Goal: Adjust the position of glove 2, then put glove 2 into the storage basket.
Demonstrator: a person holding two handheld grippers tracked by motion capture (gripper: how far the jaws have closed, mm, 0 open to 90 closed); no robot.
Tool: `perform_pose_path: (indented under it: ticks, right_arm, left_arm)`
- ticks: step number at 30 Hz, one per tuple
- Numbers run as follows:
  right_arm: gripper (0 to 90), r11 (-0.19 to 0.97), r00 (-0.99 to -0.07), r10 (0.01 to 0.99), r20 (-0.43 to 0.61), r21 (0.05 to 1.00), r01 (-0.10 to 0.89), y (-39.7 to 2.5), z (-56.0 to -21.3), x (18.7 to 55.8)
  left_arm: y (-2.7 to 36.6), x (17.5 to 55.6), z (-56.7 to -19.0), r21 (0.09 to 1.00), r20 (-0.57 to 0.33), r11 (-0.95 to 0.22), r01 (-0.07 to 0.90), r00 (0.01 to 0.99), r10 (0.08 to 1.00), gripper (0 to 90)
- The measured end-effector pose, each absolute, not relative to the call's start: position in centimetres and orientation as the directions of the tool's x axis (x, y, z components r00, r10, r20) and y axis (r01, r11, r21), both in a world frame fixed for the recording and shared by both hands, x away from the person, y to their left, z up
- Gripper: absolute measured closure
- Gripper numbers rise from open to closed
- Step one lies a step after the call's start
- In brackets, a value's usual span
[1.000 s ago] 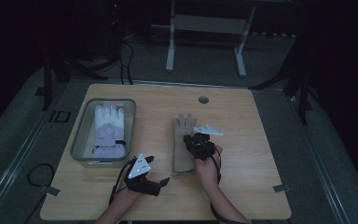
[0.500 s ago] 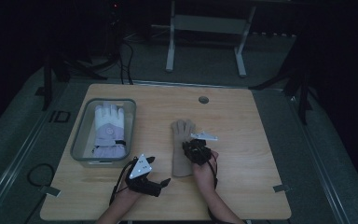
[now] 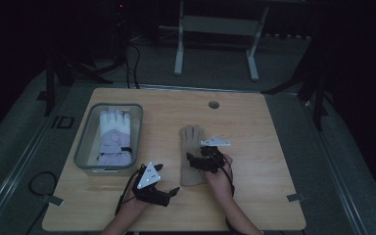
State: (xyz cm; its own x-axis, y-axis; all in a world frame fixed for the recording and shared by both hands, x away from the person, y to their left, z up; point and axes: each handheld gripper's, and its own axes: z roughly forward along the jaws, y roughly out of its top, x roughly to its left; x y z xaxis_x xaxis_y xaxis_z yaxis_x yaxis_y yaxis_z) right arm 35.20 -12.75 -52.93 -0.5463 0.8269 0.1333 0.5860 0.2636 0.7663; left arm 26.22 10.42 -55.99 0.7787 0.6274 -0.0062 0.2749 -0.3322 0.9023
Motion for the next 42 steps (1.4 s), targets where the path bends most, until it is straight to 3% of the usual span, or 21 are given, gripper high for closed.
perform_pose_path:
  ticks: [1, 5, 12, 14, 20, 26, 29, 38, 42]
  right_arm:
    - [22.0, 0.275, -0.567, 0.811, 0.143, 0.762, 0.586, -13.0, -52.7, 35.3]
    - [13.8, 0.263, -0.589, 0.788, 0.178, 0.768, 0.584, -14.3, -51.9, 35.5]
    - [17.4, 0.317, -0.659, 0.728, 0.19, 0.759, 0.569, -16.8, -51.9, 35.8]
    - [16.5, 0.335, -0.672, 0.722, 0.164, 0.767, 0.547, -18.2, -51.9, 36.0]
    - [13.8, 0.34, -0.678, 0.714, 0.174, 0.76, 0.554, -19.8, -51.4, 36.9]
    - [12.2, 0.345, -0.665, 0.726, 0.175, 0.744, 0.573, -20.0, -51.0, 38.1]
    - [11.0, 0.332, -0.66, 0.726, 0.192, 0.743, 0.581, -19.8, -50.9, 39.0]
    - [12.5, 0.303, -0.636, 0.733, 0.239, 0.722, 0.622, -17.6, -51.8, 41.6]
    - [13.3, 0.317, -0.618, 0.75, 0.235, 0.693, 0.647, -16.4, -52.9, 42.5]
  left_arm:
    - [10.4, 26.2, -56.0, 0.905, 0.0, -0.332, 0.267, 0.779, 0.627, 1.7]
    - [10.1, 26.1, -56.0, 0.905, 0.014, -0.34, 0.256, 0.78, 0.626, 1.7]
    - [9.8, 26.3, -55.8, 0.898, 0.015, -0.356, 0.259, 0.79, 0.613, 4.6]
    - [9.7, 26.6, -55.8, 0.905, -0.021, -0.324, 0.274, 0.792, 0.611, 4.6]
    - [9.4, 27.4, -55.7, 0.89, -0.1, -0.297, 0.346, 0.783, 0.614, 5.2]
    - [8.6, 27.7, -55.2, 0.883, -0.098, -0.323, 0.339, 0.808, 0.581, 4.7]
    - [8.2, 28.0, -55.0, 0.883, -0.14, -0.305, 0.358, 0.82, 0.555, 4.6]
    - [6.2, 28.6, -54.5, 0.867, -0.077, -0.402, 0.295, 0.875, 0.478, 6.7]
    - [5.0, 28.6, -54.5, 0.856, -0.042, -0.445, 0.262, 0.894, 0.446, 14.5]
